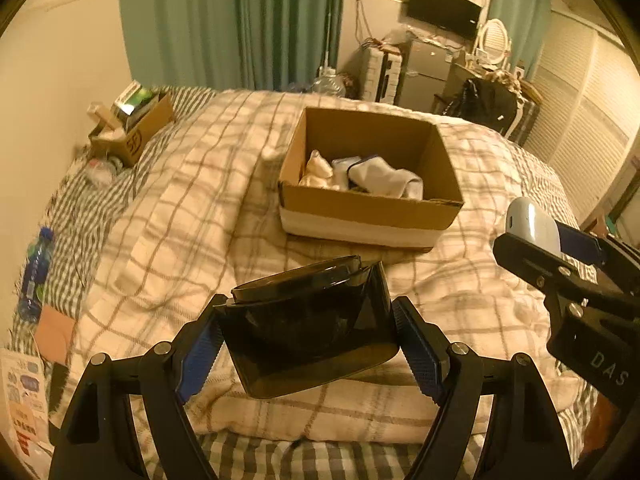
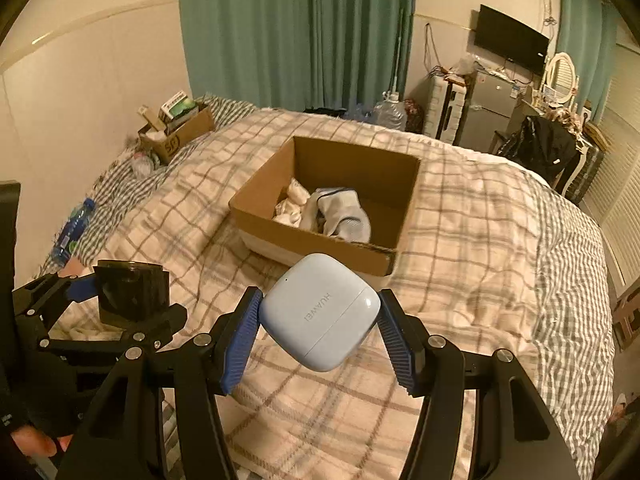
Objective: Organize objects
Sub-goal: 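Carry both cases into the box and open both tools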
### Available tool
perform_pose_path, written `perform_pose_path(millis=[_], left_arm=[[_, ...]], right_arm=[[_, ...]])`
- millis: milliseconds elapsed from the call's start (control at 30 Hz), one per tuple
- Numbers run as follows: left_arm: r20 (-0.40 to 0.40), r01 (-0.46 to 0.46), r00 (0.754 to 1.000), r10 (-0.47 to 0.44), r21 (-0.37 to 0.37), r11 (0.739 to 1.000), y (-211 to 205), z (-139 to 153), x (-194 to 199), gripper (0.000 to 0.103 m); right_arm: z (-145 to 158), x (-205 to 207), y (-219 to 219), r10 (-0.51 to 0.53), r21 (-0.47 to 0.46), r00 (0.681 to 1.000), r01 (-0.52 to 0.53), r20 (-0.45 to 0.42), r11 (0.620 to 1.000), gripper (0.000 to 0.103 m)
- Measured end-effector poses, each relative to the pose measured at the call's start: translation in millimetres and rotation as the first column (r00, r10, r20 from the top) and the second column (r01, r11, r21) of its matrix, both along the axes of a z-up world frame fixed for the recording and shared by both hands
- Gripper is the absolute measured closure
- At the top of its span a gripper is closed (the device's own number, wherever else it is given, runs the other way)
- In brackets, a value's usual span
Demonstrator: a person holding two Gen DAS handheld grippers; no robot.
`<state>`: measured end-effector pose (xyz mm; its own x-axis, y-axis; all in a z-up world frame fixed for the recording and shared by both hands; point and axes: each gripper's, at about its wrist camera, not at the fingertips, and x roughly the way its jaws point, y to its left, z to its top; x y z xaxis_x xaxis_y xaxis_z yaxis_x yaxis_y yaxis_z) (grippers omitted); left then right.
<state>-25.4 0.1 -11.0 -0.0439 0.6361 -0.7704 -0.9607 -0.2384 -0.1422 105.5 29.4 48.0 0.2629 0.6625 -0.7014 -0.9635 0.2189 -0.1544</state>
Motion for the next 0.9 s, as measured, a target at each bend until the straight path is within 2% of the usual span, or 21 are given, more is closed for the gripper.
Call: perform_pose_path(millis=[200,367,533,667,900], left_arm=[[-0.036,0.03,0.999,-0.028,0.031,0.999,14,19,1,0.02],[-0.059,0.055,0.997,-0.052,0.051,0.997,44,31,-1,0.02],[-0.065,0.086,0.995,-0.081,0.077,0.993,89,44,-3,0.02],[-0.06,0.085,0.995,-0.079,0.095,0.992,126,49,-11,0.02],[-0.096,0.124,0.989,-0.116,0.085,0.989,190,34,-17,0.02]], right_arm=[[17,12,4,-0.011,0.036,1.0,0.011,-0.008,0.999,0.045],[33,29,25,-0.01,0.063,1.0,0.01,0.003,0.998,0.045],[47,47,59,-0.002,0.082,1.0,0.0,0.028,0.997,0.045],[55,65,91,0.012,0.092,1.0,-0.013,0.01,0.996,0.045],[47,102,157,0.008,0.061,1.0,-0.007,-0.016,0.998,0.045]])
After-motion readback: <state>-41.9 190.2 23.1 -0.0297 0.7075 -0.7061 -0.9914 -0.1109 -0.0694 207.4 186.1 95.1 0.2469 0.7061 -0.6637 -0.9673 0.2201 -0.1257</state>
